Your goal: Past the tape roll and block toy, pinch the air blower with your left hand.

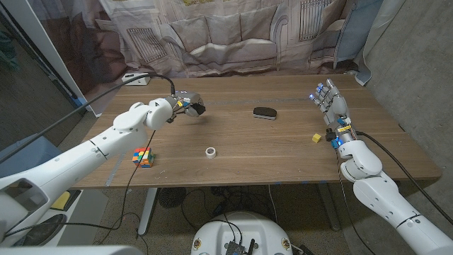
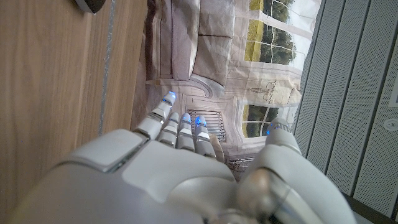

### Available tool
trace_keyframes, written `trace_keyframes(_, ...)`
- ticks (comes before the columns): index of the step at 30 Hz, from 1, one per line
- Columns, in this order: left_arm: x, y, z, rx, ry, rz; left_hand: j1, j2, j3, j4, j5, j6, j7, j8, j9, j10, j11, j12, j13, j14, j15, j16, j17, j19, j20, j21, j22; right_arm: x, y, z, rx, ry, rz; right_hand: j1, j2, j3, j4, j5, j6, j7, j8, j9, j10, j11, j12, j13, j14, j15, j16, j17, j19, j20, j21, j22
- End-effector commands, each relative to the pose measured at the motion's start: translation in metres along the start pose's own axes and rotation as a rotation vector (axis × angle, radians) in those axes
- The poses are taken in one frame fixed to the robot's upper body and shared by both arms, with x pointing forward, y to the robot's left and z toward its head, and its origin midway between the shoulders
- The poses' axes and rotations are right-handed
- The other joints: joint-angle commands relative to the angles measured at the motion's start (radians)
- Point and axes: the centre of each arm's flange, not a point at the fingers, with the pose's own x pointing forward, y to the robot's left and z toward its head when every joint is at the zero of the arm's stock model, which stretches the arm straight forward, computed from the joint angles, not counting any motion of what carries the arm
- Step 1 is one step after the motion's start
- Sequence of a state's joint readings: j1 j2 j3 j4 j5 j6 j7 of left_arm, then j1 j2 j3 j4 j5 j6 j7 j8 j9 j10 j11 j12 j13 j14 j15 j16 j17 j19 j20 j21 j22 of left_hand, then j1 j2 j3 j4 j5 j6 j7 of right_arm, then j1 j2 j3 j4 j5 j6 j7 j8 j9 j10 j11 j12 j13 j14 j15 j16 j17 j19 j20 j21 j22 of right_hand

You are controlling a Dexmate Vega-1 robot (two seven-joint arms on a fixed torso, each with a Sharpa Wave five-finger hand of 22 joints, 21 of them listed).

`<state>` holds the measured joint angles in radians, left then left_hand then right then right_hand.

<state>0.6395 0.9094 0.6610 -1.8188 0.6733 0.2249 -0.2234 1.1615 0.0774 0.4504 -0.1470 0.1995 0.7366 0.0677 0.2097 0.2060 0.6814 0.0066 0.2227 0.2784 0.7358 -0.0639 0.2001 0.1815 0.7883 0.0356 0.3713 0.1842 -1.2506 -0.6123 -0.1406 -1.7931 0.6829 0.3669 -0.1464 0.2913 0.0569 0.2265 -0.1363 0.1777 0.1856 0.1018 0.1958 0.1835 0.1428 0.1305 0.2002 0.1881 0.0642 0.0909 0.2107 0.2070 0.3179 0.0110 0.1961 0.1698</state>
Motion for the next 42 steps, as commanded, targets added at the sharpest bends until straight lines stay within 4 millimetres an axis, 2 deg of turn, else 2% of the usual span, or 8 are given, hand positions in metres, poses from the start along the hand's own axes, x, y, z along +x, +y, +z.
trace_keyframes(1,0.0004,0.0004,-0.0019,-0.013,-0.002,0.021,0.017,0.021,0.011,-0.012,0.005,0.037,0.006,0.014,0.001,0.023,0.004,0.011,-0.002,0.019,0.001,0.005,-0.001,0.013,-0.003,0.008,0.003,0.0009,0.0002,-0.0007,0.004,-0.001,-0.002,0.005,0.002,0.002,-0.003,-0.001,0.011,-0.002,-0.002,0.004,0.012,-0.001,-0.002,0.003,0.005,-0.001,-0.002,0.002,0.006,0.001,-0.001,0.003)
trace_keyframes(15,0.0025,-0.0023,-0.0007,-0.025,-0.007,0.009,0.014,0.078,0.039,0.005,0.001,0.081,0.029,0.015,-0.002,0.052,0.015,0.014,-0.009,0.051,0.011,0.009,0.003,0.034,0.006,0.019,0.004,0.0009,0.0007,-0.003,0.004,0.009,-0.001,0.007,0.003,0.001,-0.003,-0.001,0.011,-0.006,-0.002,0.004,0.014,-0.002,-0.002,0.003,0.005,-0.003,-0.002,0.002,0.007,0.001,0.0,0.003)
trace_keyframes(22,0.003,-0.0028,0.0002,-0.025,-0.006,0.009,0.004,0.097,0.05,0.017,-0.012,0.07,0.02,0.005,-0.003,0.069,0.02,0.016,-0.013,0.081,0.009,0.016,0.004,0.055,0.005,0.029,0.003,-0.0011,0.0009,-0.0037,0.006,0.014,-0.005,0.007,0.004,0.001,-0.003,-0.001,0.011,-0.007,-0.002,0.004,0.013,-0.001,-0.002,0.003,0.005,-0.003,-0.002,0.002,0.007,0.001,0.0,0.003)
trace_keyframes(24,0.0029,-0.0023,0.0004,-0.025,-0.009,0.007,0.01,0.088,0.063,0.007,-0.017,0.08,0.017,0.003,-0.005,0.096,0.009,0.021,-0.017,0.11,-0.006,0.016,-0.001,0.082,-0.003,0.042,0.003,-0.0015,0.0014,-0.0038,0.007,0.014,-0.006,0.007,0.004,0.001,-0.003,-0.001,0.011,-0.007,-0.002,0.004,0.013,-0.001,-0.002,0.003,0.005,-0.002,-0.002,0.002,0.007,0.001,-0.001,0.003)
trace_keyframes(27,0.0029,-0.0013,0.0008,-0.019,-0.011,0.01,0.065,0.06,0.098,-0.039,-0.009,0.112,-0.001,0.005,-0.008,0.127,-0.007,0.022,-0.024,0.151,-0.023,0.012,-0.007,0.109,-0.025,0.057,0.003,-0.0021,0.0022,-0.0038,0.005,0.012,-0.004,0.007,0.004,0.001,-0.003,-0.001,0.012,-0.007,-0.002,0.004,0.014,-0.001,-0.002,0.003,0.004,-0.003,-0.002,0.002,0.007,0.0,0.0,0.003)
trace_keyframes(29,0.0024,-0.0007,0.0012,-0.014,-0.008,0.02,0.085,0.049,0.108,-0.046,-0.007,0.119,-0.006,0.005,-0.008,0.135,-0.014,0.022,-0.026,0.16,-0.032,0.009,-0.008,0.117,-0.031,0.062,0.003,-0.0028,0.0027,-0.0039,0.008,0.011,-0.007,0.007,0.004,0.001,-0.003,-0.001,0.011,-0.007,-0.002,0.004,0.014,-0.001,-0.002,0.003,0.004,-0.003,-0.002,0.002,0.007,0.001,0.0,0.003)
trace_keyframes(35,0.0015,0.0,0.0018,-0.023,-0.008,0.037,0.146,0.031,0.135,-0.044,-0.002,0.166,-0.017,0.011,-0.008,0.188,-0.03,0.032,-0.029,0.227,-0.069,0.018,-0.003,0.167,-0.059,0.092,0.004,-0.006,0.0033,-0.0041,0.007,0.013,-0.012,0.008,0.005,0.001,-0.003,-0.001,0.011,-0.007,-0.002,0.004,0.014,-0.002,-0.002,0.003,0.004,-0.003,-0.002,0.002,0.007,0.0,-0.001,0.003)
trace_keyframes(42,0.002,-0.0011,0.0044,-0.026,-0.006,0.043,0.175,0.033,0.145,-0.039,-0.002,0.203,-0.01,0.018,-0.008,0.207,-0.032,0.037,-0.024,0.256,-0.074,0.025,0.004,0.189,-0.066,0.107,0.003,-0.0088,0.0031,-0.0035,0.007,0.014,-0.015,0.008,0.005,0.001,-0.003,-0.001,0.012,-0.007,-0.002,0.004,0.014,-0.002,-0.002,0.003,0.004,-0.003,-0.002,0.003,0.007,0.0,-0.001,0.003)
